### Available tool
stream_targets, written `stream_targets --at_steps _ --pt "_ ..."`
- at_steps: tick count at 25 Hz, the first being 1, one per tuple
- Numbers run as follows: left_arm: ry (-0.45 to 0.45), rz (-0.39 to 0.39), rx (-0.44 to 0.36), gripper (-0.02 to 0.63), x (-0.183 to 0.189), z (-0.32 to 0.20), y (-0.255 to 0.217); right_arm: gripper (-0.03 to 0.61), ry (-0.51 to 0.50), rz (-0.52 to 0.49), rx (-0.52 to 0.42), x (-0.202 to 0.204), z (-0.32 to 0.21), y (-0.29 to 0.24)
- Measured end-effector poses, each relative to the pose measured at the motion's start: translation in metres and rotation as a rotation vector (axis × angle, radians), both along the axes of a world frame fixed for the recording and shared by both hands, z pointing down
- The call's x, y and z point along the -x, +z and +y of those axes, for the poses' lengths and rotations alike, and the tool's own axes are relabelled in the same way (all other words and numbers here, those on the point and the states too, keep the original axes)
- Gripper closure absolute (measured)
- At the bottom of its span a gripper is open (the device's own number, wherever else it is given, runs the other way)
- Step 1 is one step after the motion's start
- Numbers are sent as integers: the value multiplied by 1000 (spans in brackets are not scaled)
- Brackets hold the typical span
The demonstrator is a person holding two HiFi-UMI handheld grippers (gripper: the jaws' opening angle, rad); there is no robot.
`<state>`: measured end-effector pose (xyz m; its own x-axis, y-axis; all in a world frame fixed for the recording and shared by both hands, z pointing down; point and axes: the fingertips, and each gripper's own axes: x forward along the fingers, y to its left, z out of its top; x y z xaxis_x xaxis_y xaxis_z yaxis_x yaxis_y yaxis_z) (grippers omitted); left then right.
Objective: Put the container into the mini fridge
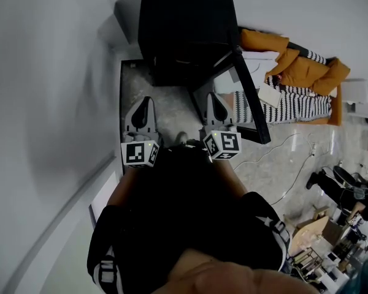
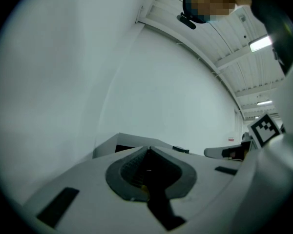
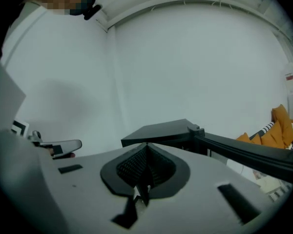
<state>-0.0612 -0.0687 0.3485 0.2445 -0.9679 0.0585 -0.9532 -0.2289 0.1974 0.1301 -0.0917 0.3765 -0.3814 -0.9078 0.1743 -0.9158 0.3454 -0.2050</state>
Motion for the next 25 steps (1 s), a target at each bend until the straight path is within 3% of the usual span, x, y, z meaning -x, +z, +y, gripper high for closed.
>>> stream_targets --at_steps 25 --pt "46 9 -6 601 -17 0 2 578 -27 38 -24 4 11 -4"
